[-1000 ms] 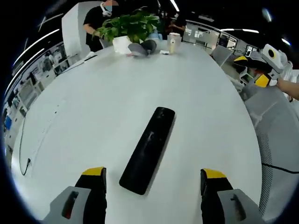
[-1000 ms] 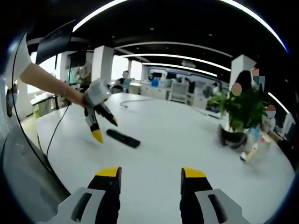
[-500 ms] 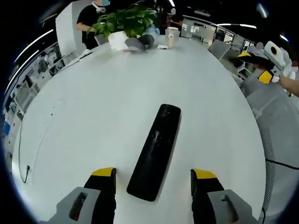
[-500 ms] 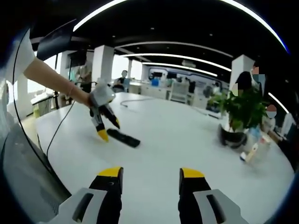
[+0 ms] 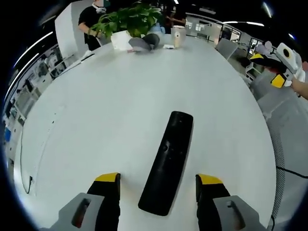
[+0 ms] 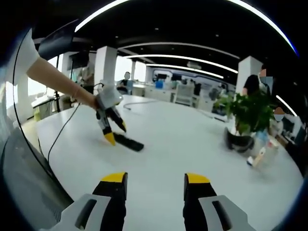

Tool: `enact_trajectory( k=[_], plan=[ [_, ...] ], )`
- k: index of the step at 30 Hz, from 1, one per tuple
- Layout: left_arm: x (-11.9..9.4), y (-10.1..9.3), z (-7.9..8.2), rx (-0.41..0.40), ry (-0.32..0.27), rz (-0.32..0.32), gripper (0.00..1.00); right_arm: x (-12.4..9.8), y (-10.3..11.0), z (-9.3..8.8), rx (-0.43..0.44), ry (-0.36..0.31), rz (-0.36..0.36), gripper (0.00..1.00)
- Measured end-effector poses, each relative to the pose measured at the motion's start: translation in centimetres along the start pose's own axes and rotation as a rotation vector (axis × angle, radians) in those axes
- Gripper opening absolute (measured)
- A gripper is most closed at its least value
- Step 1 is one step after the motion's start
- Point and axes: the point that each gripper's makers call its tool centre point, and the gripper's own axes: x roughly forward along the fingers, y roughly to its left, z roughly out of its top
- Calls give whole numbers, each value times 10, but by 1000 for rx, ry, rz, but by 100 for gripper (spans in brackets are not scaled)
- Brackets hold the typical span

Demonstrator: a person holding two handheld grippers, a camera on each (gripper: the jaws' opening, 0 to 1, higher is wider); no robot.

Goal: Press the specified remote control buttons in sequence, fully releasing each button before pressing the next.

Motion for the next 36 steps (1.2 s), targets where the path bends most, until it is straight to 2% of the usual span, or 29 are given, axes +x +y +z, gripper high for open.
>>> enact_trajectory(
  k=[2,6,11,14,16,26,36],
  plan=[
    [0,0,0,-2,-3,2,63,0,1,0,-2,3,2,44],
    [-1,0,1,-2,-5,4,51,0,2,-1,-8,6,5,44],
    [0,-5,2,23,-2,-7,45,0,1,-1,-8,7,5,44],
    [1,-7,2,45,3,-16,36,0,1,-1,-7,8,3,44],
    [1,-9,3,77,9,-22,26,0,0,-1,-7,8,3,43],
    [0,-10,2,88,4,-20,25,0,0,-1,-10,12,0,43],
    [-2,-18,0,85,-1,-26,23,0,1,-3,-16,18,4,42]
  ],
)
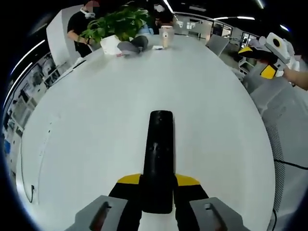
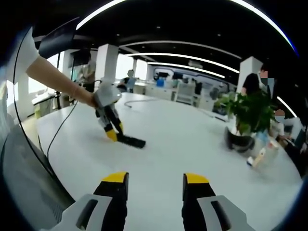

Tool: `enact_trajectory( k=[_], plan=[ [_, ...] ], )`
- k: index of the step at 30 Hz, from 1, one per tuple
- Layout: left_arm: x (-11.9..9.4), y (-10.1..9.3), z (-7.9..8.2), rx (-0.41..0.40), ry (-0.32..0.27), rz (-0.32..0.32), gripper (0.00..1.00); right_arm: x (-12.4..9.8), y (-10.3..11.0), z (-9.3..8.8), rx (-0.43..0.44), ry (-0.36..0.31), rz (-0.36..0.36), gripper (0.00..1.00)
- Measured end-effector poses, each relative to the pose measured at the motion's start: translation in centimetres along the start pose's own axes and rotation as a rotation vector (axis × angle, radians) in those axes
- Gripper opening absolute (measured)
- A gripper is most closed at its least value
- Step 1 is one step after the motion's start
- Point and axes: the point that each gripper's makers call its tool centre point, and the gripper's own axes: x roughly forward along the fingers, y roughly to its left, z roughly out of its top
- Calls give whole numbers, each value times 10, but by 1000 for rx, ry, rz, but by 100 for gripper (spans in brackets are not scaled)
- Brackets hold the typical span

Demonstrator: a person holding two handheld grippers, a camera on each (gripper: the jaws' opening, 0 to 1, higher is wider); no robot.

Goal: Press the specified remote control buttons in sequence, fully releasing each button before pressing the next.

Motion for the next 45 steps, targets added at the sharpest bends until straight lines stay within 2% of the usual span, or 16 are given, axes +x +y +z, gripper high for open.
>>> enact_trajectory(
  k=[28,45],
  plan=[
    [-4,-42,-6,44,18,-39,24,0,0,-3,-15,17,-3,41],
    [-7,-54,-9,33,15,-51,24,0,0,-5,-27,31,-2,41]
  ],
)
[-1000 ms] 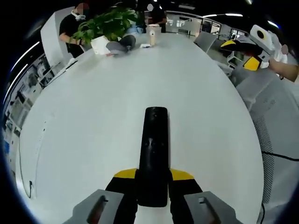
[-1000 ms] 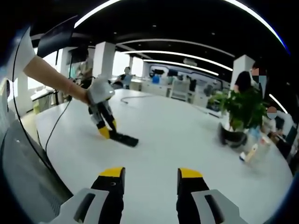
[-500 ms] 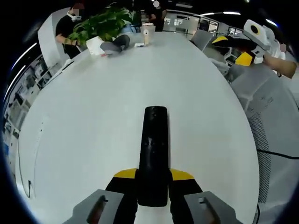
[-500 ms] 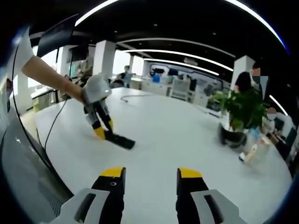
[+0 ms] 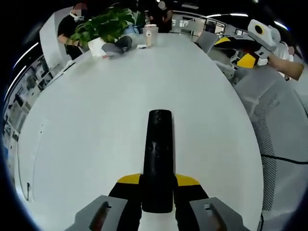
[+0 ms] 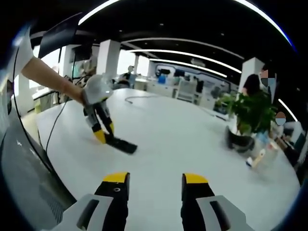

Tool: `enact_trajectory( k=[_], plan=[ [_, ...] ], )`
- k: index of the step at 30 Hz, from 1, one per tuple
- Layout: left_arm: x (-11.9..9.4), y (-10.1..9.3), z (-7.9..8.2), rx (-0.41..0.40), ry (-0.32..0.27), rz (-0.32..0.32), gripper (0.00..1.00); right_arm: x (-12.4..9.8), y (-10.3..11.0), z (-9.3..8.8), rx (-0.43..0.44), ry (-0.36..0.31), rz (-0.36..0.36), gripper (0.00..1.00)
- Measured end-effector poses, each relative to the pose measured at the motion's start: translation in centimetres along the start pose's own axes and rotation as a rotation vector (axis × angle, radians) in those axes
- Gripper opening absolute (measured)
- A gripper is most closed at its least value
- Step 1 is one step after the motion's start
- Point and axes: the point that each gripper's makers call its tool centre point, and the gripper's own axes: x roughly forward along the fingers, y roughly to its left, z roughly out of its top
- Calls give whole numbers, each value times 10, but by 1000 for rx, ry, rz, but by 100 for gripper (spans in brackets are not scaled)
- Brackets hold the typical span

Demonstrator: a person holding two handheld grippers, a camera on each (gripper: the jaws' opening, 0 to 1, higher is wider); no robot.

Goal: Press the specified remote control buttons in sequence, fully releasing each button before pressing the next.

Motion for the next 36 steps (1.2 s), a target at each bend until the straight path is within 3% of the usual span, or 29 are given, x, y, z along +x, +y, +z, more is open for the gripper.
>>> enact_trajectory(
  k=[19,36],
  plan=[
    [-1,-7,-1,-23,-11,8,24,-1,-1,1,1,-8,-5,40],
    [-2,-29,-4,-23,-15,2,24,0,0,0,-5,-4,-1,40]
  ],
)
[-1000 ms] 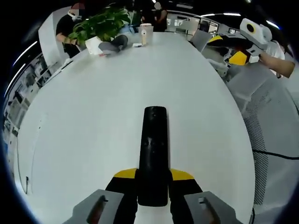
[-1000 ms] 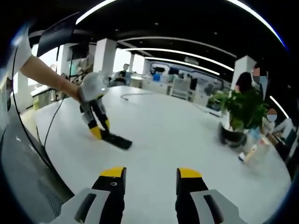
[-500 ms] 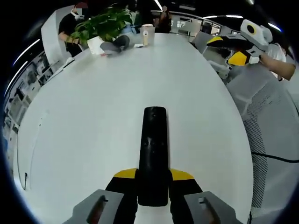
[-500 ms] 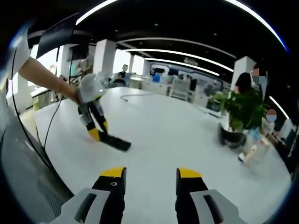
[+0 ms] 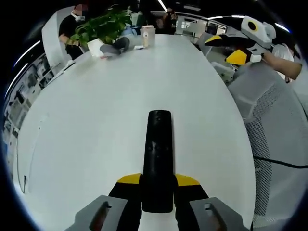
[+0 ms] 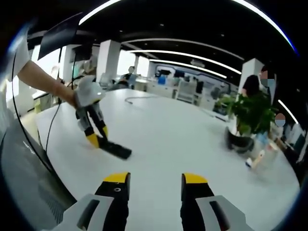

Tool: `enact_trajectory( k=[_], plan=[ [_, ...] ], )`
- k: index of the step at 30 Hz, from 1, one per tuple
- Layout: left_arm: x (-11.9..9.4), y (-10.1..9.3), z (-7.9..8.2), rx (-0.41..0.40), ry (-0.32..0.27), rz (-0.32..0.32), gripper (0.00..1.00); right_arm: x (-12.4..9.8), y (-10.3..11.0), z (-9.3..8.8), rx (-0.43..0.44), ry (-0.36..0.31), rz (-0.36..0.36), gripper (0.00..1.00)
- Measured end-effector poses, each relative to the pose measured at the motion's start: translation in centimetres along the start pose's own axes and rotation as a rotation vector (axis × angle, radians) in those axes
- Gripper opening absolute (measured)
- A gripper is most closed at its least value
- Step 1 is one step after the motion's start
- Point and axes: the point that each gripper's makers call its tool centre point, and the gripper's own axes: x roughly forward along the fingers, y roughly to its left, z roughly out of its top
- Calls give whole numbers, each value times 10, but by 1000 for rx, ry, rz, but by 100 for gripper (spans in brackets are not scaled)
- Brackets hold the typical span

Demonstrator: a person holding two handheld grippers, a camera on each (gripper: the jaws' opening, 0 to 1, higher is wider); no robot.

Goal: Press the specified remote control buttons in sequence, fully releasing each button before pressing the next.

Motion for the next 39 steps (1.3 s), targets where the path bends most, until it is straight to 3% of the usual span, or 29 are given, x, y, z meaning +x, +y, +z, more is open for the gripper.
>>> enact_trajectory(
  k=[39],
  plan=[
    [-2,-35,-5,11,3,-12,24,1,3,-1,-10,8,15,39]
  ],
)
